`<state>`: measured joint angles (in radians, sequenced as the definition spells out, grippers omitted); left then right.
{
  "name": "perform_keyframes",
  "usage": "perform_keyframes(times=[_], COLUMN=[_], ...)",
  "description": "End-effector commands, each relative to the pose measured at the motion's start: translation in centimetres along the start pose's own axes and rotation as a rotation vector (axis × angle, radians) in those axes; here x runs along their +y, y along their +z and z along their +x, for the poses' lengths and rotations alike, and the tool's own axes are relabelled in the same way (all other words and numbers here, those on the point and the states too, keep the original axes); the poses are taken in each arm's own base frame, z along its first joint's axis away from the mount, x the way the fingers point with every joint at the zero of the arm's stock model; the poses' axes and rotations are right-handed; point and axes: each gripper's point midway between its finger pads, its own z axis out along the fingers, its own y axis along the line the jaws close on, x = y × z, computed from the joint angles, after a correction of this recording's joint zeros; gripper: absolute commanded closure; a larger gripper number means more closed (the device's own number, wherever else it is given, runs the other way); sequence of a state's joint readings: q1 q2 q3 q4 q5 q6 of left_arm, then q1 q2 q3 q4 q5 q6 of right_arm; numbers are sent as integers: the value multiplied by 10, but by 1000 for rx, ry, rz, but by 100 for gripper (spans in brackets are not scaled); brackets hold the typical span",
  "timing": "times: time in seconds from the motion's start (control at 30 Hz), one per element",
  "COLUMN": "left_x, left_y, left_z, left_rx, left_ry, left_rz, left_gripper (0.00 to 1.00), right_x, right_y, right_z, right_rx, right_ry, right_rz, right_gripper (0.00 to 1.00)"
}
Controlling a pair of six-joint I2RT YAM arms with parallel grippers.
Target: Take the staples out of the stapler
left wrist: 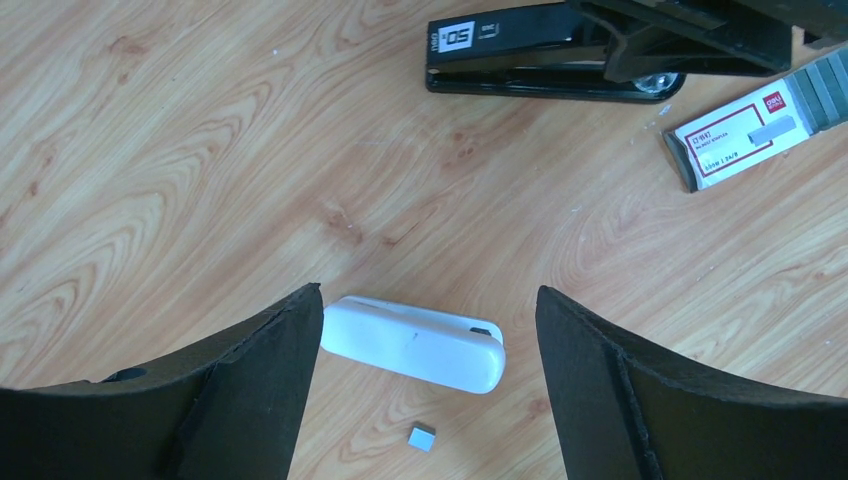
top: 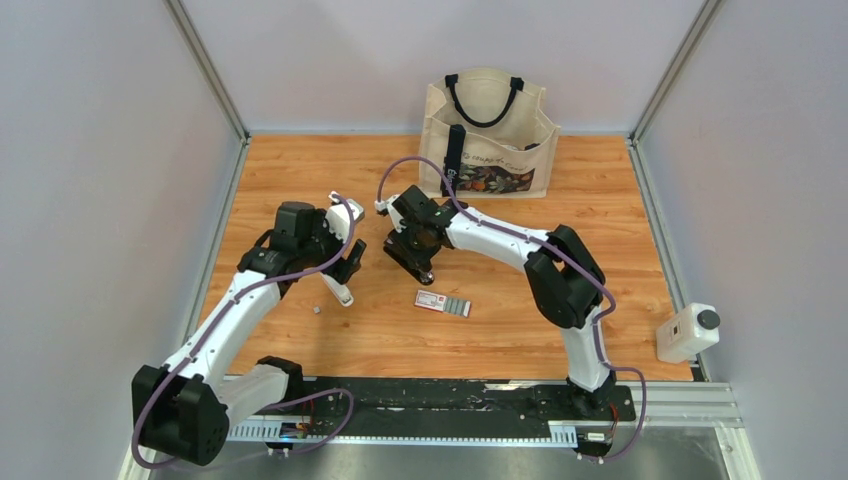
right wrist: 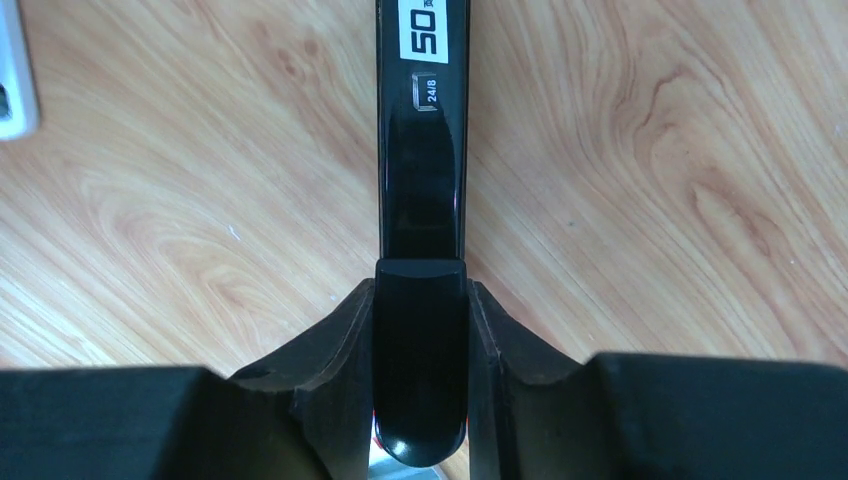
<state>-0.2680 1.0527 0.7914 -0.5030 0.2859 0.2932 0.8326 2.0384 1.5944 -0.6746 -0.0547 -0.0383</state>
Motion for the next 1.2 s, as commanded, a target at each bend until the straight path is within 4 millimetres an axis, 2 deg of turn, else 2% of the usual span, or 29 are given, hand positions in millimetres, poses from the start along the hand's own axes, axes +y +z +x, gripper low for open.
perform_keyframes(times=[0.0,0.03,0.1,0.13,0.17,0.2,0.23,0.33,0.4,0.43,0.47,0.5,0.73,0.77,0.8,0.83,1.03,1.17], left_x=[-1,-1,-1,0,-2,-3,-3,-7,-11,-13,-14,-14,-15,-19,-22,-25,-43,-47], left_y=[2,3,7,8,12,15,17,24,31,33,36,39,52,51,52,50,46,46], left_z=[-7,-6,-4,-3,-2,-2,-2,-1,1,-1,-2,-6,5,3,5,3,3,6], left_rx=[-43,-39,-30,-31,-30,-32,-30,-7,-12,-26,-37,-58,-31,-47,-58,-75,-81,-61], left_ry=[26,32,36,47,54,63,66,51,51,47,44,45,112,122,129,137,178,174], left_rz=[13,15,20,23,38,48,58,95,131,138,150,152,188,211,226,239,345,379], left_gripper=[14,14,14,14,14,14,14,12,12,9,5,5,5,6,7,7,6,6], right_x=[19,23,23,24,26,27,30,29,29,28,28,28,37,38,40,42,46,45], right_y=[-34,-40,-45,-57,-61,-59,-71,-80,-96,-97,-107,-112,-124,-121,-126,-132,-139,-143], right_z=[-75,-86,-88,-100,-102,-94,-104,-101,-104,-101,-103,-103,-98,-93,-92,-98,-98,-103], right_rx=[-281,-334,-372,-435,-458,-458,-514,-561,-603,-611,-634,-648,-701,-695,-704,-744,-780,-809], right_ry=[125,137,198,221,241,256,284,332,349,357,379,392,467,476,498,503,536,567], right_rz=[0,-3,10,3,-12,-17,-36,-32,-39,-40,-43,-47,-124,-132,-150,-171,-206,-209], right_gripper=[100,100,100,100,100,100,100,100,100,100,100,100,100,100,100,100,100,100])
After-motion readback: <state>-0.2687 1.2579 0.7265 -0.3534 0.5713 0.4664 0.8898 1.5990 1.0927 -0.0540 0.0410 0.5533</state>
